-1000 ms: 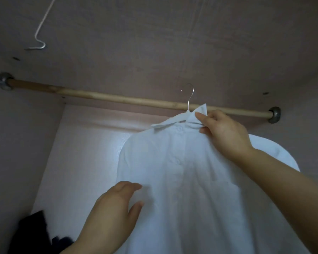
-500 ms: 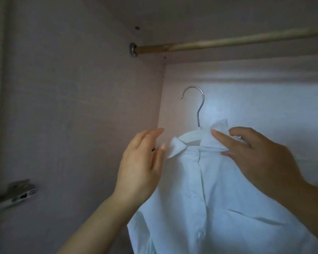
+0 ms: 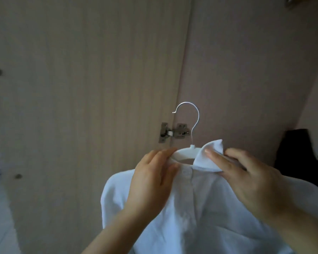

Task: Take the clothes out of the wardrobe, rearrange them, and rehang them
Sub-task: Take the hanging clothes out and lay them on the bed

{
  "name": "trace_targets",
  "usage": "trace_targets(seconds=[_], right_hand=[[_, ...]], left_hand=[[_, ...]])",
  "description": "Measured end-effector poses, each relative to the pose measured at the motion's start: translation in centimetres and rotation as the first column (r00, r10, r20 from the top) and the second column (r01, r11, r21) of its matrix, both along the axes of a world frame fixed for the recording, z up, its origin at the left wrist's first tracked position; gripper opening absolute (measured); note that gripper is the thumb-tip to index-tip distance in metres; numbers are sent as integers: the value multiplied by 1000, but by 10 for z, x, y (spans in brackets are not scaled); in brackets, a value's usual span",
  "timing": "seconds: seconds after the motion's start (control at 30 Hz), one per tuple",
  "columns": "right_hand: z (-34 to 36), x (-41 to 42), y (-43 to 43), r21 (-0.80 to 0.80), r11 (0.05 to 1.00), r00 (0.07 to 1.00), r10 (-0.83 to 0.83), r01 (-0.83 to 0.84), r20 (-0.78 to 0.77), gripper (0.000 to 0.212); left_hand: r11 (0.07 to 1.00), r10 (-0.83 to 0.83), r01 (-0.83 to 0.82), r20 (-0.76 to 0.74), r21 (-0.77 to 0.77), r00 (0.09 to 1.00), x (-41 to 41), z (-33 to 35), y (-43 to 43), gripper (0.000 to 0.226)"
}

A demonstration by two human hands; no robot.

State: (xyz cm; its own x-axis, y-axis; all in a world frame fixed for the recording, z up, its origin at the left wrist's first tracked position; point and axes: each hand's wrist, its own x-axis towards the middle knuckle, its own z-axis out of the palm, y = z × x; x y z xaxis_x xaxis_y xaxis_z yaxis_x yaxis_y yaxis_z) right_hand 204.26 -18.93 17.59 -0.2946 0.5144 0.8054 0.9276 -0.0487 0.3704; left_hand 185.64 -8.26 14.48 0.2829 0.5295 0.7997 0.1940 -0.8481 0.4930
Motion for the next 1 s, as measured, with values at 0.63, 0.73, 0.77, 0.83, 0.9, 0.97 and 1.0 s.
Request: trace_targets(seconds=[0.63,0.73,0.77,0.83,0.9,0.97,1.0], right_hand=[[-82,-491,179,-212,392,446,795,-895,-411,45],[-77,-573,198,-251,147,265,797,-957,-543,60],[-73,-597,202,-251,66,212,754,-966,-622,64],[-65,-643,210,-208,-69,121,623,-976,-773,73],[-59,-684,225,-196,-167,77,540,-966,-838,75],[-50,-721,242,-279,-229,112,551,-933,-827,64],[-48,-739,252,-319,-237,126,587,-917,-799,54]], left_hand=[[420,889,-859,-55,-294,454,-481,-57,-22,30],[279,946,-923,-90,-265,312,-554,-50,-23,30],[238,957,-938,-103,-252,271,-576,-47,-24,30],[169,971,-958,-130,-232,202,-616,-42,-24,29],[109,978,-971,-154,-212,143,-651,-36,-22,28],[51,983,-980,-166,-193,84,-682,-31,-18,28],[26,984,-982,-167,-188,58,-695,-29,-15,28]])
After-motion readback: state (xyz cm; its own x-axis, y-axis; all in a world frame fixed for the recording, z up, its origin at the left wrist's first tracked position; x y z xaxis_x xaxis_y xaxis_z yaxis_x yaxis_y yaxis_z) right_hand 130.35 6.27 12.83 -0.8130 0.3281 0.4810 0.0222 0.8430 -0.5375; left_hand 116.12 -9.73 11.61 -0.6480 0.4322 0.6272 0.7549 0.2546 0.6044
